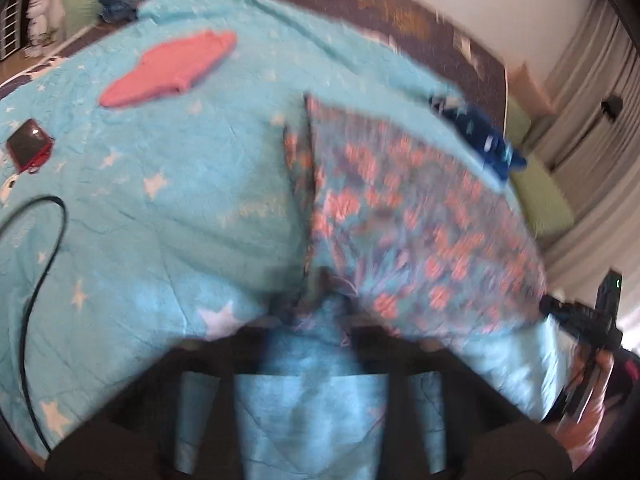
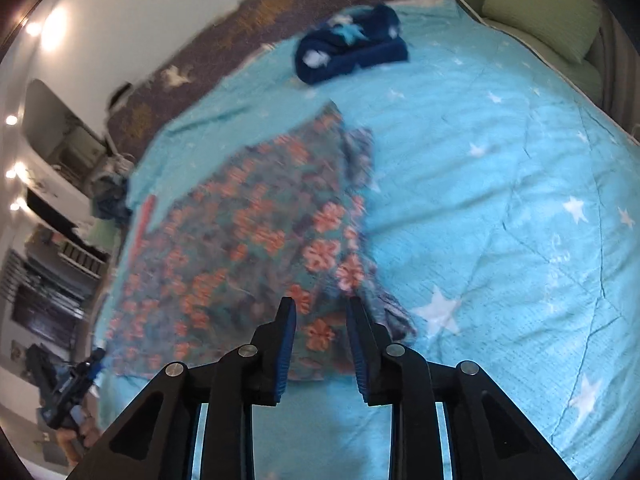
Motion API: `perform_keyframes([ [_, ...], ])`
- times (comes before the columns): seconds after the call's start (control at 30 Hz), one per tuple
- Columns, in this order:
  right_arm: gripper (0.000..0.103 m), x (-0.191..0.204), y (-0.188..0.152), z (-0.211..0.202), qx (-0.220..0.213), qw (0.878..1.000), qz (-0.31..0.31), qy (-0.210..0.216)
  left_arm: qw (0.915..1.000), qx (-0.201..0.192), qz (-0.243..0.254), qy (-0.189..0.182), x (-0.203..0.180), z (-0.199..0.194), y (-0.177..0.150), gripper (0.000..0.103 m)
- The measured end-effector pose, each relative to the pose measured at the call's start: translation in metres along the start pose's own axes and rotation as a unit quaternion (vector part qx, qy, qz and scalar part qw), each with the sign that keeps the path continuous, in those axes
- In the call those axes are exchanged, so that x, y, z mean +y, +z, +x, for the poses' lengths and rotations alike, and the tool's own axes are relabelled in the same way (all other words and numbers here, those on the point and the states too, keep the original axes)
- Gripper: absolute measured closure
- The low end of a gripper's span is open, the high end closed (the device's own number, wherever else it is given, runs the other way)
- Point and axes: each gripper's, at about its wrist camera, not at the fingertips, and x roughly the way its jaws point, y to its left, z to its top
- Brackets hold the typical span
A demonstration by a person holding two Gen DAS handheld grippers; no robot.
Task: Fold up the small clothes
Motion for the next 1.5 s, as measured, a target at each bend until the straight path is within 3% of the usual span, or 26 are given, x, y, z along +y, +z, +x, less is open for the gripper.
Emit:
perform_keyframes([
  [0.03, 0.098, -0.007, -0.002, 0.003, 0.004, 1.000, 0.016, -0.001, 0.9997, 0.005, 0.007, 0.024, 0.002, 0.004, -0.003, 0.097],
  [0.07, 0.103, -0.014, -0.003, 0.002, 0.002, 1.000, 0.030, 0.000, 0.9993, 0.006, 0.016, 0.034, 0.006, 0.005, -0.006, 0.096],
  [0.17, 0.103, -0.027, -0.005, -0.004, 0.007, 0.998, 0.052, 0.020, 0.9994, 0.006, 0.005, 0.033, 0.013, -0.001, -0.009, 0.096],
  [0.3, 0.099, -0.020, -0.007, -0.017, -0.001, 1.000, 0.026, 0.014, 0.9972, 0.007, 0.008, 0.074, 0.015, -0.008, -0.009, 0.097],
  [0.4, 0.093, -0.008, -0.005, -0.030, -0.022, 1.000, -0.006, 0.011, 0.9992, -0.019, -0.014, 0.032, 0.013, -0.024, -0.003, 0.097],
  [0.53, 0.089, 0.003, 0.006, -0.037, -0.041, 0.999, -0.021, 0.015, 0.9977, -0.063, 0.022, -0.011, -0.018, -0.039, 0.010, 0.095],
  [0.67, 0.090, 0.014, 0.013, -0.029, -0.043, 0.997, -0.043, 0.051, 0.9960, -0.044, 0.053, -0.056, -0.052, -0.018, 0.020, 0.091],
  [0.73, 0.092, 0.020, 0.016, -0.016, -0.032, 0.997, -0.046, 0.045, 0.9975, -0.018, 0.053, -0.044, -0.057, 0.008, 0.021, 0.091],
  [0.8, 0.103, 0.011, 0.015, 0.008, 0.000, 0.999, -0.029, -0.014, 0.9989, 0.017, 0.043, -0.008, -0.052, 0.038, 0.016, 0.094],
  [0.93, 0.103, -0.006, 0.012, 0.005, 0.003, 1.000, 0.001, 0.018, 0.9992, 0.000, 0.036, -0.020, -0.040, 0.029, 0.007, 0.094],
  [1.07, 0.099, 0.010, 0.012, -0.009, -0.008, 0.999, -0.032, 0.012, 0.9994, -0.001, 0.006, -0.033, -0.023, 0.013, 0.008, 0.094],
  [1.13, 0.098, 0.022, 0.009, -0.015, -0.014, 0.998, -0.051, 0.026, 0.9997, -0.011, 0.001, -0.022, -0.019, 0.006, 0.008, 0.092],
  [1.23, 0.098, 0.052, 0.001, -0.018, -0.011, 0.994, -0.096, 0.050, 0.9998, -0.020, 0.002, 0.007, -0.014, -0.004, 0.005, 0.069],
  [1.27, 0.098, 0.064, -0.002, -0.018, -0.007, 0.992, -0.117, 0.054, 0.9996, -0.024, -0.004, 0.014, -0.011, -0.007, 0.003, 0.053],
  [1.3, 0.098, 0.073, -0.006, -0.017, -0.004, 0.989, -0.133, 0.058, 0.9994, -0.028, -0.009, 0.018, -0.007, -0.008, 0.002, 0.044],
  [1.37, 0.098, 0.094, -0.013, -0.014, 0.006, 0.983, -0.167, 0.072, 0.9991, -0.032, -0.018, 0.022, -0.002, -0.012, -0.003, 0.042],
  [1.5, 0.098, 0.131, -0.030, -0.002, 0.030, 0.970, -0.220, 0.095, 0.9990, -0.004, -0.044, 0.003, 0.010, -0.007, -0.011, 0.042],
])
